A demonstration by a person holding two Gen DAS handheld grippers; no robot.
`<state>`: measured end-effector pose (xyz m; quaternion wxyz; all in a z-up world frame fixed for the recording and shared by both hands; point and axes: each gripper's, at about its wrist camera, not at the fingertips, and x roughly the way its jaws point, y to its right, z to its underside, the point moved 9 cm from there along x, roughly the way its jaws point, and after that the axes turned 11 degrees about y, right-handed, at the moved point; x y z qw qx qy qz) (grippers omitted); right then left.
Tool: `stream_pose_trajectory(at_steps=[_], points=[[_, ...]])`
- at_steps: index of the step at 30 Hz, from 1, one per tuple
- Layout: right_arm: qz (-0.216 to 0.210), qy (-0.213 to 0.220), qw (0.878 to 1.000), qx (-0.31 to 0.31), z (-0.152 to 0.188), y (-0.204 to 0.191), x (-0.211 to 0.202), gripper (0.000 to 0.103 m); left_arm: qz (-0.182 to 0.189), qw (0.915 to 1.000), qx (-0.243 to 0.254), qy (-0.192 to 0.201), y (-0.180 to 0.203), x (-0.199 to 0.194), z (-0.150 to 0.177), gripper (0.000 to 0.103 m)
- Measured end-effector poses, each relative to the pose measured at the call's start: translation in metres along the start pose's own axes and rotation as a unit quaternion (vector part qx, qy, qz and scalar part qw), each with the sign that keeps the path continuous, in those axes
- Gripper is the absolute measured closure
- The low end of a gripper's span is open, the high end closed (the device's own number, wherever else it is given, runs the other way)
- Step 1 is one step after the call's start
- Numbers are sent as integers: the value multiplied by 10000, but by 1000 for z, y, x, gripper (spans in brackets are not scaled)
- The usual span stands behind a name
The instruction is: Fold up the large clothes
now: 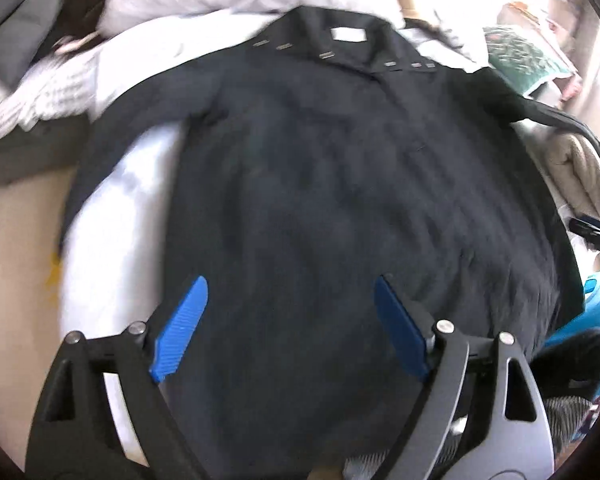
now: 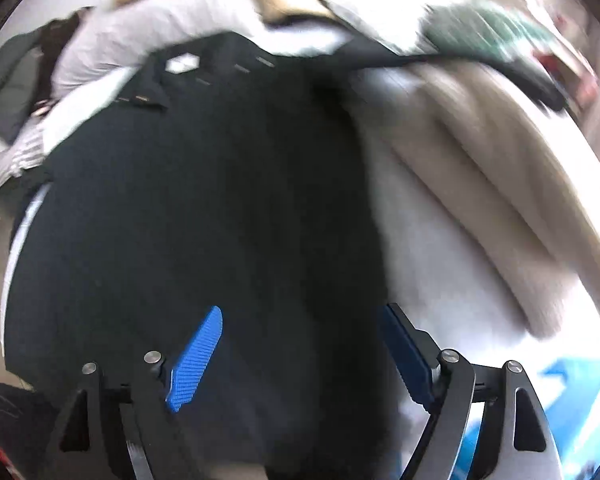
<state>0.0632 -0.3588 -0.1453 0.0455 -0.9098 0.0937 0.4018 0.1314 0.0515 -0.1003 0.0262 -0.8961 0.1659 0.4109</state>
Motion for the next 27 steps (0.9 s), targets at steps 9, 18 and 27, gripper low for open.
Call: stream_pose_trajectory(at_steps=[9,18,27], points=[[-149,24,9998,-142,15,-52,93,19,-52,9994,204,272,23,104,31,16],[-326,81,9983,-469,71,-26,36,18,-341,9971,619,-276,15,53,62,11],[-87,1450,9870,695,-57,30,-68,11,24,9955,931,162,63,38,-22,11]])
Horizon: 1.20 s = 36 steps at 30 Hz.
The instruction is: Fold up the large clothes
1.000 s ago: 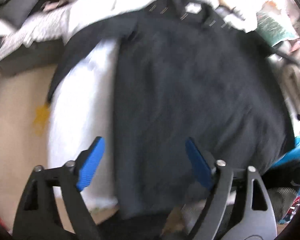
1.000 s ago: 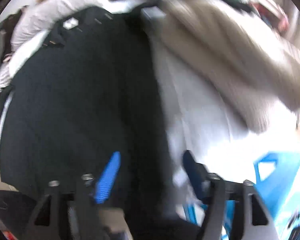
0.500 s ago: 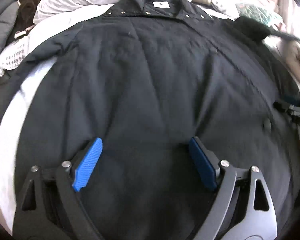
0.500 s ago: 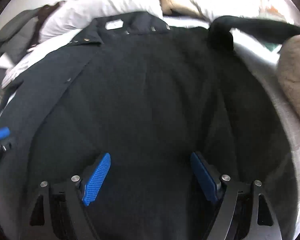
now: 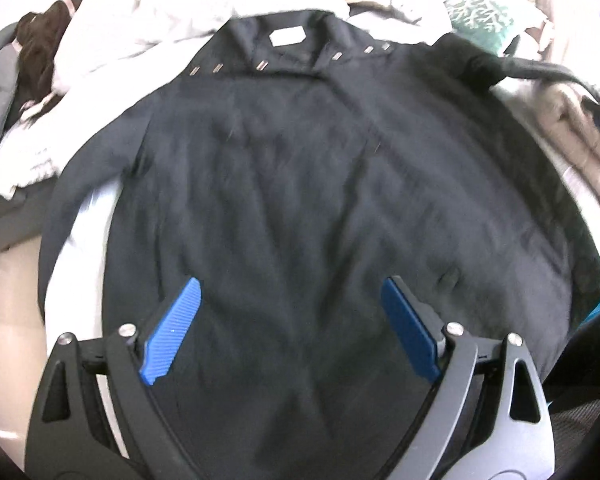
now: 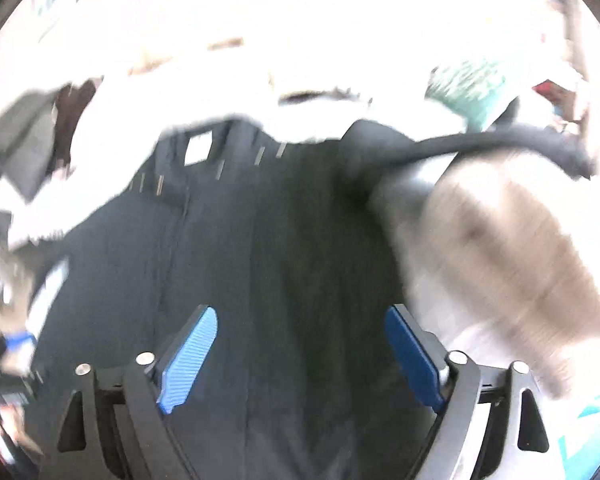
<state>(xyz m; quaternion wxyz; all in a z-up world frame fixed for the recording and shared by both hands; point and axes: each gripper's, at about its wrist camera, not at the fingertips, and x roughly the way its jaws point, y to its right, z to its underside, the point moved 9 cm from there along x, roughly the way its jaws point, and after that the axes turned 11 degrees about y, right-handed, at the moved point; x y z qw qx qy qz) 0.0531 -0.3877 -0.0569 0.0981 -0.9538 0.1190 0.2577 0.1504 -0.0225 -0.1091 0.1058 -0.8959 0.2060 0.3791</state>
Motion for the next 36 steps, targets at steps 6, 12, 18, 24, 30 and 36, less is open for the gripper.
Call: stream_pose_trajectory(at_steps=[6,12,18,24,30,36], points=[[947,701,9926,303,-98,89,-33,0,254,9992,236,176,43,51,-76,11],[1526,194,9832,982,-131,198,8,0,853,9959,8,284,114,130,-155,11],[880,-558,9700,2197,-112,263,78,36,1318,9886,-387,615,182,203,-219,21],[69,-229,9708,2388,-141,267,86,96,2067,9733,-812,573,247,263,-252,65],[72,362,9750,2192,-213,284,67,98,2178,9665,-898,1018,295,285,-256,68],[-146,453,9834,1753,-248,232,71,98,1781,9766,-711,973,292,284,-253,54]])
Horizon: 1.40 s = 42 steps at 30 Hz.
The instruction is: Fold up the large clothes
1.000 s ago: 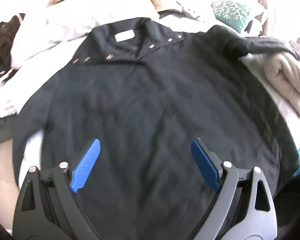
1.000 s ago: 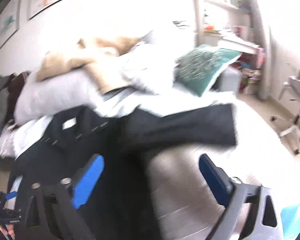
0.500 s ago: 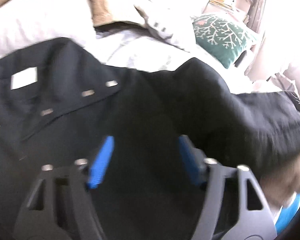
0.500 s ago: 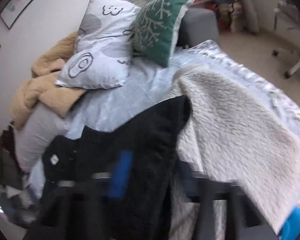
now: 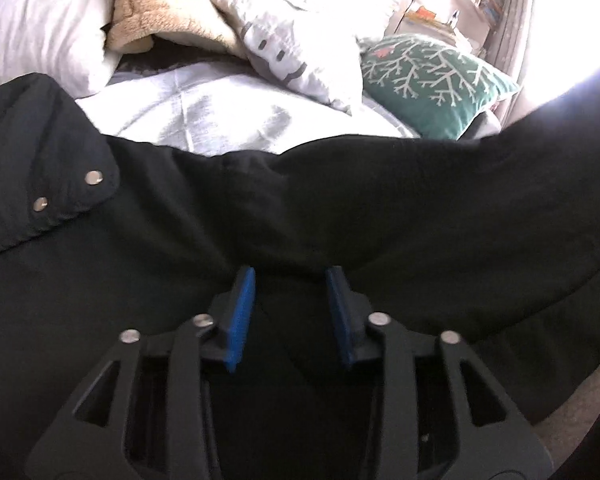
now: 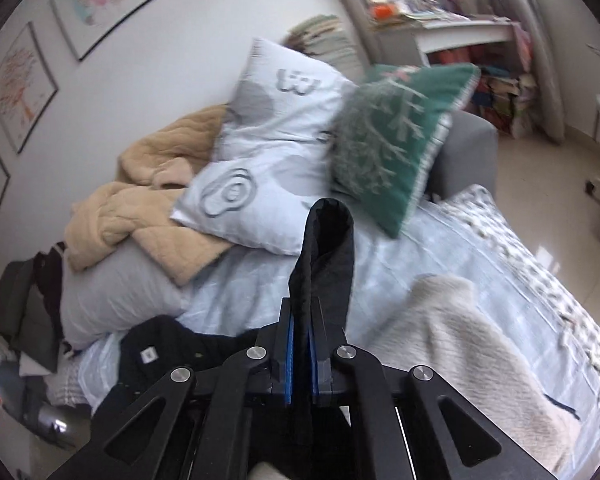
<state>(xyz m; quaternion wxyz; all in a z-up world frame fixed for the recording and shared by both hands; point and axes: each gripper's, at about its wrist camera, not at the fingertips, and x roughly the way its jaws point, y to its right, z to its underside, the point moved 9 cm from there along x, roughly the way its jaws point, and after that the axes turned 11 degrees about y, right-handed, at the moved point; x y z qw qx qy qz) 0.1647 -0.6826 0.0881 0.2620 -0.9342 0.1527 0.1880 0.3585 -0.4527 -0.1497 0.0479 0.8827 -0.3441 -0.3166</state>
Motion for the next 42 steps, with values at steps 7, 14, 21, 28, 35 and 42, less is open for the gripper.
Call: stream_pose_trajectory(at_steps=[7,14,21,28,35,42], points=[[-475,-130,9974,-524,-8,-108,-9,97,-337,9984,-90,-452,-48,-68,-5,22],[-964,-510,9888,-1016,19,-236,1,97,-936,9944,-88,-479,-138,-171,-21,18],[-1498,-1169,9726,-1340,85,-349,32,96,-1248,9900,-515,-405,-223,-250,-16,17],[-1962,-2173,9448,-1469,207,-429,86,90,-1477,9819,-1185,-22,-297,-287,7,17],[-2161,-2659,9289,-1407,270,-438,112,50,-1392,9748,-1744,41,-339,-286,20,17],[-1631,-2292,9499,-1365,254,-356,124,37,-1024,9750,-1962,-193,-329,-244,23,17]])
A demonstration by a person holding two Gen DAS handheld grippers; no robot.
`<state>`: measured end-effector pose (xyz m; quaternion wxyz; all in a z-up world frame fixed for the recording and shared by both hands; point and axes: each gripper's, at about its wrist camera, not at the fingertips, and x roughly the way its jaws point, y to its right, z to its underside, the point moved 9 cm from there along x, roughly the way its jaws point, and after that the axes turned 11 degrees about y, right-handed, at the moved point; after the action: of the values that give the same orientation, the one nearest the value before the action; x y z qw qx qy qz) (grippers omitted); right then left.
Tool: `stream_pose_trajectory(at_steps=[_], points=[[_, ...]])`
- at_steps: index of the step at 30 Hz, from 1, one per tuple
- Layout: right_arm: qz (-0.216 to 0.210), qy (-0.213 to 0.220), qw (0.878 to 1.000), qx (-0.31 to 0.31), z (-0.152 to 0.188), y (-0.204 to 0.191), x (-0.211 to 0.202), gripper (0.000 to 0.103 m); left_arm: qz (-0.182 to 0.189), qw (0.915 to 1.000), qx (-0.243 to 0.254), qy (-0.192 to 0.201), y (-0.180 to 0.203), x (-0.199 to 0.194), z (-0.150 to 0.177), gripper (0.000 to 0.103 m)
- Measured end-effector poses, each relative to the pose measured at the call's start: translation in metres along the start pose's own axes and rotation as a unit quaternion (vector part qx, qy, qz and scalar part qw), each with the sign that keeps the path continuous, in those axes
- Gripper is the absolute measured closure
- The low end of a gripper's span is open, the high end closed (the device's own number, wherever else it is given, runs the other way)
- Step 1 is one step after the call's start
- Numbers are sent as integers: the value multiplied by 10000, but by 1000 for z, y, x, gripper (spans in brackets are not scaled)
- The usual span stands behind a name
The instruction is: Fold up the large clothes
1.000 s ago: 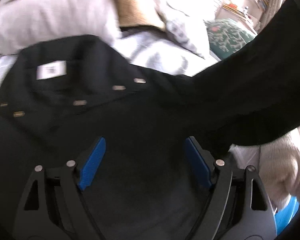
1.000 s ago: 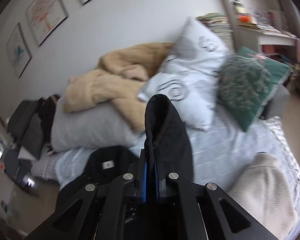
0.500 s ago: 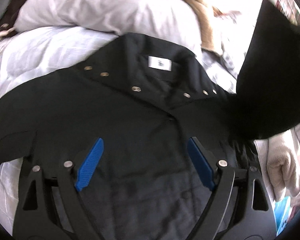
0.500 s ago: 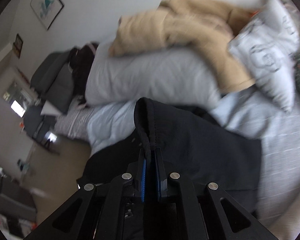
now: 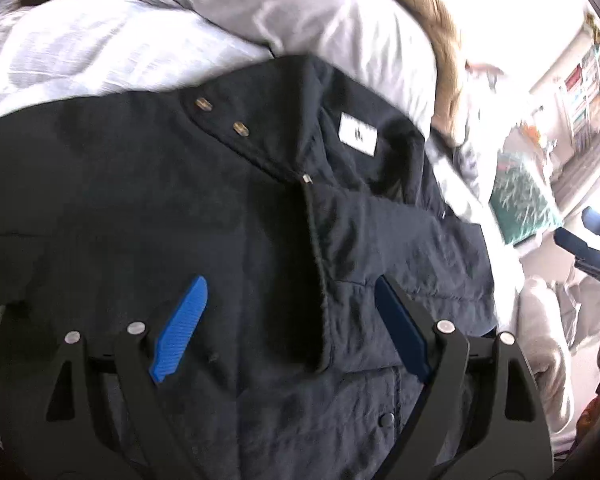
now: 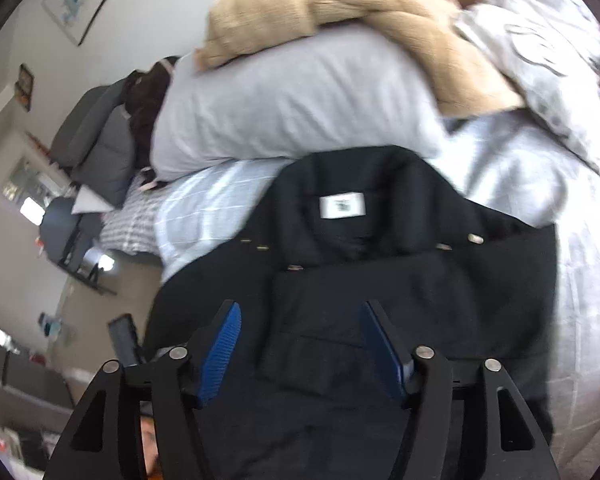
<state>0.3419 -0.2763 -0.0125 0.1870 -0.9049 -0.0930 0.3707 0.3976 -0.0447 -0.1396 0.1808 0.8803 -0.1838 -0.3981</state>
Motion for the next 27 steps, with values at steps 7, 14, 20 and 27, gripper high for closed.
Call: stream_pose_trajectory(at_steps=[7,14,20,27], points=[[1197,214,9925,-100,8,109,-15,37,-480,9922,1128,-245,38,58,22,79],[1600,20,9867,-269,66,168,11,43,-1606,9695,1845,155,28,57,28,86],[2479,-2,9584,-1413,120,185,43,43,-1742,9648,1968,44,5,43,21,39],[1979,498,9728,-1099,92,136,26,31,-1687,9699,1756,-26,-24,-11,4,19]])
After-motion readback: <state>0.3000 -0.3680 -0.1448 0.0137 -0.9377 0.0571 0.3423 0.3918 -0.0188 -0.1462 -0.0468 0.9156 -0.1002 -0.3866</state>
